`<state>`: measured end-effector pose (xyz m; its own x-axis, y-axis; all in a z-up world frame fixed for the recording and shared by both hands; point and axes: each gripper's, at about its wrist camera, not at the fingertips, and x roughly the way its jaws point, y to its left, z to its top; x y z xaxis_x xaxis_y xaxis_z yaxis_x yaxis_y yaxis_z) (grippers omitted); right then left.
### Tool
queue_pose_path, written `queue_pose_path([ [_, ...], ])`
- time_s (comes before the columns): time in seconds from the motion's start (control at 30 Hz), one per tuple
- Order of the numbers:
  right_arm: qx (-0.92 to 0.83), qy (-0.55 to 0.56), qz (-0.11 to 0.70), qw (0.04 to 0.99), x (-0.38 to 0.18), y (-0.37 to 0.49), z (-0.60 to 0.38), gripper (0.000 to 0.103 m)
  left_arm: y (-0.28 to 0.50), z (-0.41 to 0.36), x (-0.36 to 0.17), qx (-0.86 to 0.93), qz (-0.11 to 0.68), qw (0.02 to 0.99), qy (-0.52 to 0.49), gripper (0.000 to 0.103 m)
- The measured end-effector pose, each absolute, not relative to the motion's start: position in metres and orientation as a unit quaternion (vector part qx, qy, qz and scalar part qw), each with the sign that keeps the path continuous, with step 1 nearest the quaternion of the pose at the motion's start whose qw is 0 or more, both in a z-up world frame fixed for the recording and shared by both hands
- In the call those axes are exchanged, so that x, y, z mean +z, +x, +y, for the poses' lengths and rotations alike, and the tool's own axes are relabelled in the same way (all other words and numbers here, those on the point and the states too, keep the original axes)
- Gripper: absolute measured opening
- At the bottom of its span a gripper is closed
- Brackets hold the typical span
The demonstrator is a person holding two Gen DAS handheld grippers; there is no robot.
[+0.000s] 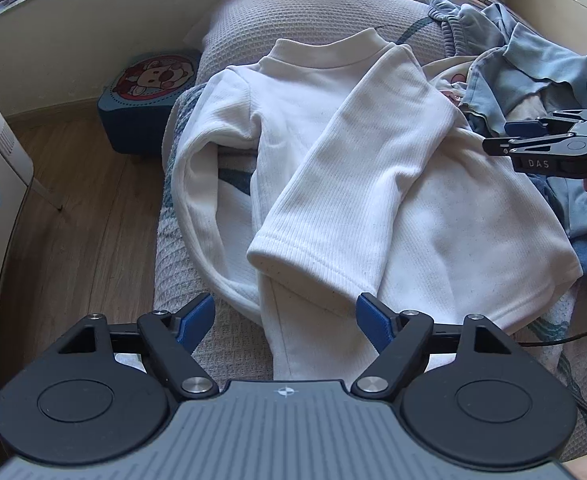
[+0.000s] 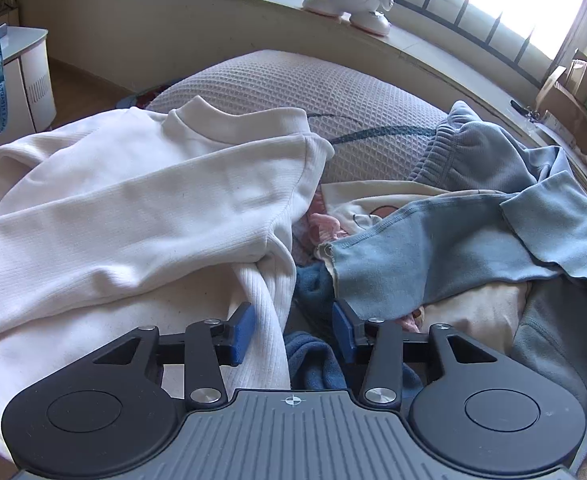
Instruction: Fold clothes
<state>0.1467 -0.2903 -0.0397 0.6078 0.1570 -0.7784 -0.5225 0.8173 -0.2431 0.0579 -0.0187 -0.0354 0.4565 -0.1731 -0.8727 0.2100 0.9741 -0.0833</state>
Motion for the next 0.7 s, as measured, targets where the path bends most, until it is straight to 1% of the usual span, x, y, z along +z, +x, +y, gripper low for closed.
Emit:
queue_pose_path([
  [0.1,0.200,-0.232,0.399,0.864,-0.042,0.147,-0.288,0.043,0.060,-0.021,-0.038,-0.116,0.515,0.849,0.021,0.080],
  [0.33,0.213,-0.240,0.397,0.860,-0.049,0.153,-0.275,0.044,0.061,-0.019,-0.043,-0.125,0.529,0.840,0.001,0.082],
  [0.37,0.215,-0.243,0.397,0.858,-0.051,0.154,-0.272,0.045,0.061,-0.019,-0.043,-0.122,0.528,0.841,0.005,0.082],
  [0.43,0.217,-0.250,0.400,0.854,-0.055,0.156,-0.267,0.054,0.062,-0.019,-0.044,-0.120,0.529,0.840,0.006,0.083],
  [0.7,0.212,-0.244,0.406,0.855,-0.055,0.149,-0.282,0.055,0.062,-0.013,-0.048,-0.108,0.535,0.838,0.001,0.083],
])
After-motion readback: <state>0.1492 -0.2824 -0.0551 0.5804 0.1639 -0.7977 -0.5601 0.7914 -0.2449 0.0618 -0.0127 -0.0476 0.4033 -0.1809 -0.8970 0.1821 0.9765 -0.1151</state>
